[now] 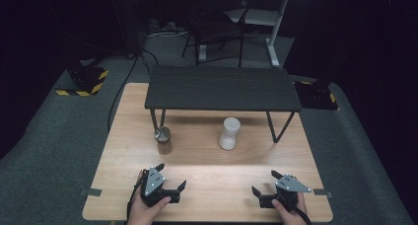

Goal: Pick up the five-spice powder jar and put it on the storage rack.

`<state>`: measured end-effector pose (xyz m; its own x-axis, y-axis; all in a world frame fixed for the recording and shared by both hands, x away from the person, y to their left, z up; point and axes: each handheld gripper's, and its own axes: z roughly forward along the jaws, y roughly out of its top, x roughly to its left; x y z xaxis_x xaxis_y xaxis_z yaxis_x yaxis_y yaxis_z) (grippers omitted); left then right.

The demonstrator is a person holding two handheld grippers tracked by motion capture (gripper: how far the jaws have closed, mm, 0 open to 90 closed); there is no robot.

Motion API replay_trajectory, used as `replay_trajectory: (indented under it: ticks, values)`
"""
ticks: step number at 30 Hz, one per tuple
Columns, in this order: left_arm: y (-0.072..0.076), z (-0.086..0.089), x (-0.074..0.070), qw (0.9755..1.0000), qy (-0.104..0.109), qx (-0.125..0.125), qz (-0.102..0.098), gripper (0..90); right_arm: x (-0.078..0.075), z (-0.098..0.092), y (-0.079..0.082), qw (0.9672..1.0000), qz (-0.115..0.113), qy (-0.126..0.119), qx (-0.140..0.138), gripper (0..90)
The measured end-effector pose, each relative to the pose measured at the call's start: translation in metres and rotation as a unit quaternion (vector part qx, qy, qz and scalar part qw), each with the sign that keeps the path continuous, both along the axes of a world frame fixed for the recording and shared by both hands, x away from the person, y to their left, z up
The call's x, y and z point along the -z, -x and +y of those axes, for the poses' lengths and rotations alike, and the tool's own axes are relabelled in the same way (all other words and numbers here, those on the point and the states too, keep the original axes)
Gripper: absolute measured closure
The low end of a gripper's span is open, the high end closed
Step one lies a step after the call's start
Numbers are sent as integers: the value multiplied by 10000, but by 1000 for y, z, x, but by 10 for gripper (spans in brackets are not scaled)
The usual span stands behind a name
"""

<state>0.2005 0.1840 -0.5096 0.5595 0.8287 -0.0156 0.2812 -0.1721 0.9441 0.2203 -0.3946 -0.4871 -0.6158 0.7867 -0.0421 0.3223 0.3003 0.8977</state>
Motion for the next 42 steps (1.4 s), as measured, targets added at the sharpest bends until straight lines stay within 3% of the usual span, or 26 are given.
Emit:
replay_trajectory:
  ticks: [5, 21, 25, 30, 34, 42]
  values:
    - [1, -1, -1, 10000, -11, -44, 17, 4, 1, -2, 0, 10000, 9, -87, 35, 7]
    - [0, -1, -2, 9999, 33, -103, 112, 4, 1, 2, 3, 9999, -35, -40, 103, 7]
    - [-2, -1, -2, 9999, 15, -81, 110, 4, 0, 1, -1, 10000, 36, -14, 2, 7]
    - [1, -2, -1, 9999, 32, -137, -40, 4, 0, -1, 0, 10000, 26, -58, -23, 7]
    - [8, 2, -5, 9988, 206, -304, -318, 4, -1, 3, 0, 10000, 23, 73, -25, 7]
    - [7, 9, -15, 9966, 282, -579, -511, 4, -2, 6, -1, 9999, 31, 98, -81, 7]
